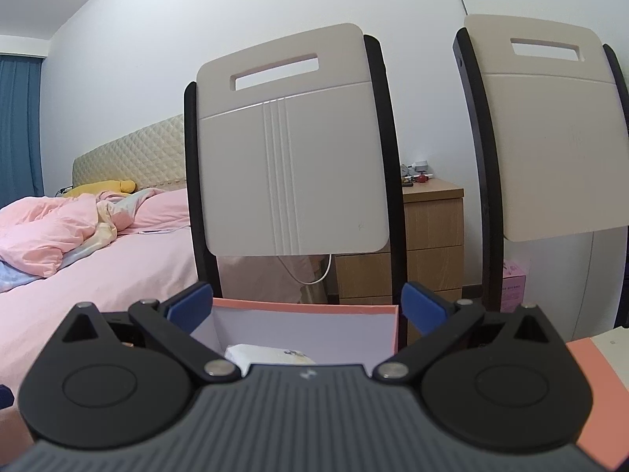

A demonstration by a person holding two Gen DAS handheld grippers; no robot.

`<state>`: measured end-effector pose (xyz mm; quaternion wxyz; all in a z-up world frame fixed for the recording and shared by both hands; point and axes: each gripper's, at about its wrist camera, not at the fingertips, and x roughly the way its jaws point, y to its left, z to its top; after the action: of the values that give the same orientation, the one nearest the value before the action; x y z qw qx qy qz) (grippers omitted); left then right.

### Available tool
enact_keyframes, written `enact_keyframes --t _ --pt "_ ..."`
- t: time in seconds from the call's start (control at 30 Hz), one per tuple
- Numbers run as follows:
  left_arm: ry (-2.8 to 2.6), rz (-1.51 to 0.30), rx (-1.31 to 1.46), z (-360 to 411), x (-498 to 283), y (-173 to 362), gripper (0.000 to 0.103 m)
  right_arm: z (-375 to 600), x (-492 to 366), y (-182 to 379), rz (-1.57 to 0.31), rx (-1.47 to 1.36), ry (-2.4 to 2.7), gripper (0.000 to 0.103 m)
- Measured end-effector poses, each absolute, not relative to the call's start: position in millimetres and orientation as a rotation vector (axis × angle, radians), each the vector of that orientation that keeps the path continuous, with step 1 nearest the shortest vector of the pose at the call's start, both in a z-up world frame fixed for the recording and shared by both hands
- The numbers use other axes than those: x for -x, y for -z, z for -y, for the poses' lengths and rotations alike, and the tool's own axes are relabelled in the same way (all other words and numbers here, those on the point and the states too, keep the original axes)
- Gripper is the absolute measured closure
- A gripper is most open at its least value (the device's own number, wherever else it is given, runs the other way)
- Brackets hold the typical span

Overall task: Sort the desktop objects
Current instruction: 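Lower the tissue pack into the box and open the right gripper, then withdraw the right gripper and move it over the pink JOSINY lid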

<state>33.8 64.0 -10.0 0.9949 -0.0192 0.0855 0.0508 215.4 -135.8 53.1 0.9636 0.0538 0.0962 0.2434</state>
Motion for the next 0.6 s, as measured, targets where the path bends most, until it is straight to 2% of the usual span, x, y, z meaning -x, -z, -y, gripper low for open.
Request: enact_keyframes --t 0.6 --pt "-0.099 -0.133 0.017 -59 -29 6 0.001 169 -150 -34 -0.178 -0.106 -0.458 0.0"
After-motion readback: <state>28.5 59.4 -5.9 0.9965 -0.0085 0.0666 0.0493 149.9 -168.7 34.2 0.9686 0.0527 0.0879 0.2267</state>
